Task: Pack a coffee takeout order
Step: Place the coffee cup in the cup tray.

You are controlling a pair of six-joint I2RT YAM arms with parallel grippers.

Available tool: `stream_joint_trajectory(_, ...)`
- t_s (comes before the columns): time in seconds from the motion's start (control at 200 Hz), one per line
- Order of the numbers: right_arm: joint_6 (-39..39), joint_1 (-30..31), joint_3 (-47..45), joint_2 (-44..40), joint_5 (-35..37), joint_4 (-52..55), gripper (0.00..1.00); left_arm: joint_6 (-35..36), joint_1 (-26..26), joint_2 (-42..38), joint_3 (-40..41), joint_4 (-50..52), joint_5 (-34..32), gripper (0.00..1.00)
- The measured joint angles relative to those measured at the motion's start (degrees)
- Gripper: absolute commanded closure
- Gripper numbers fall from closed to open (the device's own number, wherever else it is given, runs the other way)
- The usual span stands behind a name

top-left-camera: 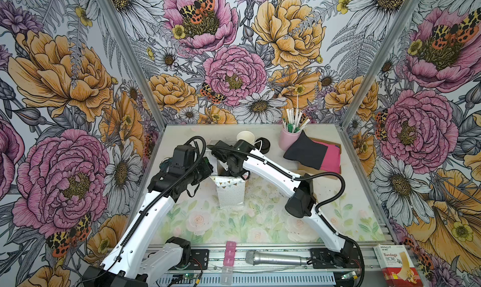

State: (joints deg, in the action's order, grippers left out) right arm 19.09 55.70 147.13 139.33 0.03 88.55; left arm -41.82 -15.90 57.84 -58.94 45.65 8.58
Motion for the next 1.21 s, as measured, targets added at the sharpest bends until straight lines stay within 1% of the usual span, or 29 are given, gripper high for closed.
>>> stream_joint_trajectory(0.105,-0.5,-0.09,-0.15,-0.09,-0.83,-0.13,0.34,0.0,0.0,0.0,0.0,0.0,-0.02,1.0)
stream_joint_trajectory(0.365,-0.74,-0.55,0.04,-0.13,-3.54,-0.11,0.33,0.02,0.04,0.0,0.0,-0.02,-0.02,1.0)
stream_joint_trajectory(0.705,-0.48,-0.55,0.04,-0.46,-3.54,0.15,0.33,0.02,0.04,-0.11,0.0,-0.02,-0.02,1.0)
stream_joint_trajectory(0.875,2.21,-0.66,0.81,-0.48,-3.08,0.9,0.34,0.04,0.04,-0.46,0.0,0.0,-0.02,1.0)
stream_joint_trajectory(1.005,5.6,-1.31,1.81,-0.48,-1.92,2.1,0.38,0.04,0.04,-0.5,0.0,0.0,-0.02,1.0)
stream_joint_trajectory(1.206,9.57,-1.95,2.84,-0.46,-0.96,3.28,0.49,0.04,0.04,-0.52,0.0,-0.02,-0.02,1.0)
